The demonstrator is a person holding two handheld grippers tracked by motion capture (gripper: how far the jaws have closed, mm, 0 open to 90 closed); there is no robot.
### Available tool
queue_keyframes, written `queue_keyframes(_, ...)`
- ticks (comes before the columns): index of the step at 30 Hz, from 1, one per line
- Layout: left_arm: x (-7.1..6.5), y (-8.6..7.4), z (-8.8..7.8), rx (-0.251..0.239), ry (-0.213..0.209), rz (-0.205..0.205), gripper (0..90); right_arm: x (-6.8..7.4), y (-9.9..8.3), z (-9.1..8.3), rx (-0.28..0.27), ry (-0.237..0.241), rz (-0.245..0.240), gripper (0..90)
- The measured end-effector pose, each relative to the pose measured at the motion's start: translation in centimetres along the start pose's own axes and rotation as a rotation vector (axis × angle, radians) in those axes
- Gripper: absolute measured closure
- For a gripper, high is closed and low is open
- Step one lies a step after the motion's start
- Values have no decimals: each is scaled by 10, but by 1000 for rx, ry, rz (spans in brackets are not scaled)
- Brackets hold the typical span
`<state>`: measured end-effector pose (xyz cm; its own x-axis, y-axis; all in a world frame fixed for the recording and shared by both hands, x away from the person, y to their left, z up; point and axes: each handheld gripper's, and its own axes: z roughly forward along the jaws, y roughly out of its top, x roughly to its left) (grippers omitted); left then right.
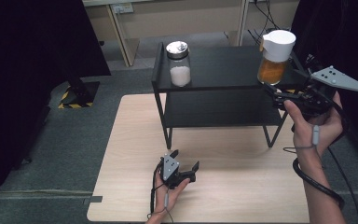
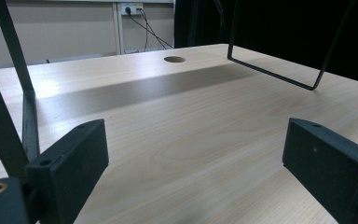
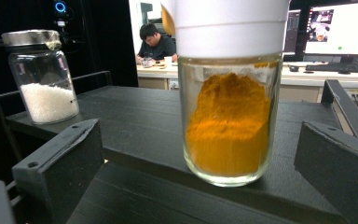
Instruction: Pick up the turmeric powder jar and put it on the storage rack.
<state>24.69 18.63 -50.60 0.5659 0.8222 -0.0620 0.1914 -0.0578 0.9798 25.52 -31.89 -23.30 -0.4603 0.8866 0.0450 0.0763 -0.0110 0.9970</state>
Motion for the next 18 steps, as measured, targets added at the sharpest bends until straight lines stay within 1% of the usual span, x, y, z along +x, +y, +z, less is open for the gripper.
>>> queue_keyframes(7, 0, 0, 0, 0, 0, 1, 63, 1, -7, -7, -2, 11, -12, 16)
queue_keyframes(18, 0, 0, 0, -2, -2, 2, 63, 1, -24, -15, 5, 23, -11, 16)
